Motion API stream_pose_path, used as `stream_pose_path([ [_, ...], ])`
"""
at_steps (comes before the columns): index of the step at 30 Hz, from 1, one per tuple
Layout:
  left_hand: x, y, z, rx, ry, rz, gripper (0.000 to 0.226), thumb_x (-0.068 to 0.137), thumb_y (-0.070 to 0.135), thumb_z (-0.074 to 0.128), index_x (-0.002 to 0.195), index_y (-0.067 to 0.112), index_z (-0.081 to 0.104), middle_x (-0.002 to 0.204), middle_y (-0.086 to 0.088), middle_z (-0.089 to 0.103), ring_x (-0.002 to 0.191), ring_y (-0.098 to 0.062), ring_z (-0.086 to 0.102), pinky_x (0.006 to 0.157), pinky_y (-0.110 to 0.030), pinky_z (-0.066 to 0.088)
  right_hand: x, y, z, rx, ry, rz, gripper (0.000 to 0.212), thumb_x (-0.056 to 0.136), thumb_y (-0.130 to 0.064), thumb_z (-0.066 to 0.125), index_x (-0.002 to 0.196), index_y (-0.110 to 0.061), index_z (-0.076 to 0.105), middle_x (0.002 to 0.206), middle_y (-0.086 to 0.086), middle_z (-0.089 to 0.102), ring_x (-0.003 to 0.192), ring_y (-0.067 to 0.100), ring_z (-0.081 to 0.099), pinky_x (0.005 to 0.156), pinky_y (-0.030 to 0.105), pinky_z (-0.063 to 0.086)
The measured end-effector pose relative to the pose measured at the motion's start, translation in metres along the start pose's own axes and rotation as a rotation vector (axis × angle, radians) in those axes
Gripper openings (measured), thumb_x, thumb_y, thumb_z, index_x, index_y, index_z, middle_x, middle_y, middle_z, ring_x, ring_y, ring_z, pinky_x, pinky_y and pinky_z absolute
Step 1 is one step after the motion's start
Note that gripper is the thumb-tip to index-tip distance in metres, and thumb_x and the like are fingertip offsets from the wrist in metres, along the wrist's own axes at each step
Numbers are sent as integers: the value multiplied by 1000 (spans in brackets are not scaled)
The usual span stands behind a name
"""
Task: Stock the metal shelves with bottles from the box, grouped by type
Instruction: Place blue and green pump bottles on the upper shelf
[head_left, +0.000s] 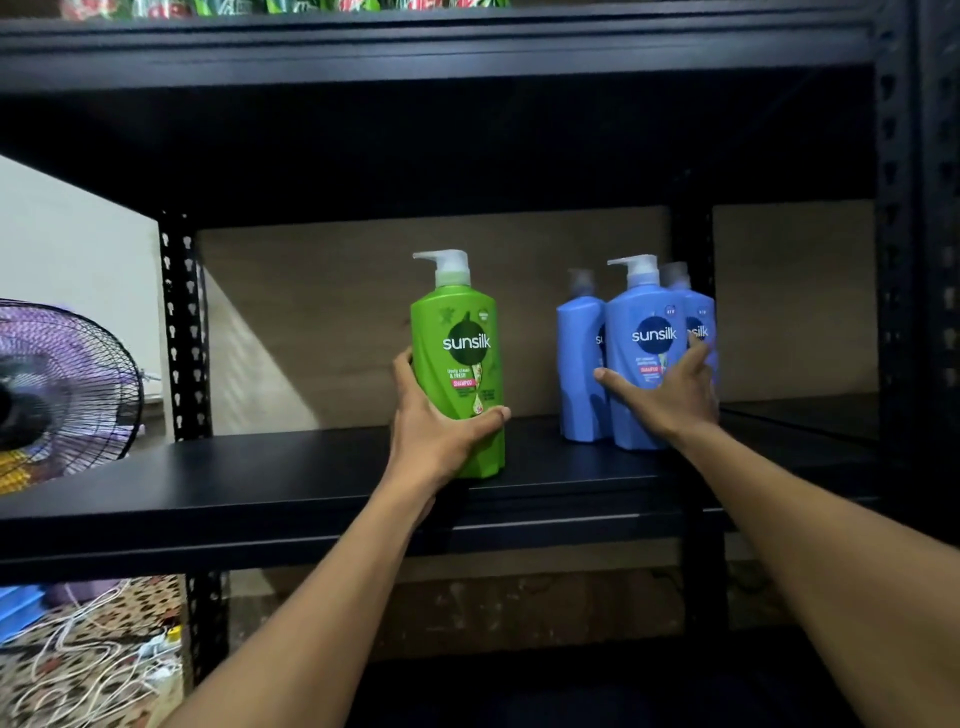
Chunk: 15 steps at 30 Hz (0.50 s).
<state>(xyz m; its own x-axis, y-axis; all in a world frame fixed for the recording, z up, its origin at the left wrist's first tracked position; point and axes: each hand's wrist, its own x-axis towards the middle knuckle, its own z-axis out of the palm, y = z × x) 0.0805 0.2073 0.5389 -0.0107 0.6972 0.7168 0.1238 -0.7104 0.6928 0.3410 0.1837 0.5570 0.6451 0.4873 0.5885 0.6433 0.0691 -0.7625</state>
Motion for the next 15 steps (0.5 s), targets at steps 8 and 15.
stream_pose_path([
  [8,3,-3,-4,5,-70,-23,100,63,29,97,134,37,28,120,13,63,105,-2,63,95,-31,52,-33,-10,-1,-337,122,-116,122,62,-63,84,151,-24,11,145,15,21,129,37,28,99,55,37],
  [15,34,-23,-12,224,-182,-225,104,36,74,82,113,36,23,132,0,45,128,-25,49,108,-47,48,-57,-26,12,-271,47,-724,63,74,-28,77,125,-25,40,120,6,35,111,28,42,86,47,48],
])
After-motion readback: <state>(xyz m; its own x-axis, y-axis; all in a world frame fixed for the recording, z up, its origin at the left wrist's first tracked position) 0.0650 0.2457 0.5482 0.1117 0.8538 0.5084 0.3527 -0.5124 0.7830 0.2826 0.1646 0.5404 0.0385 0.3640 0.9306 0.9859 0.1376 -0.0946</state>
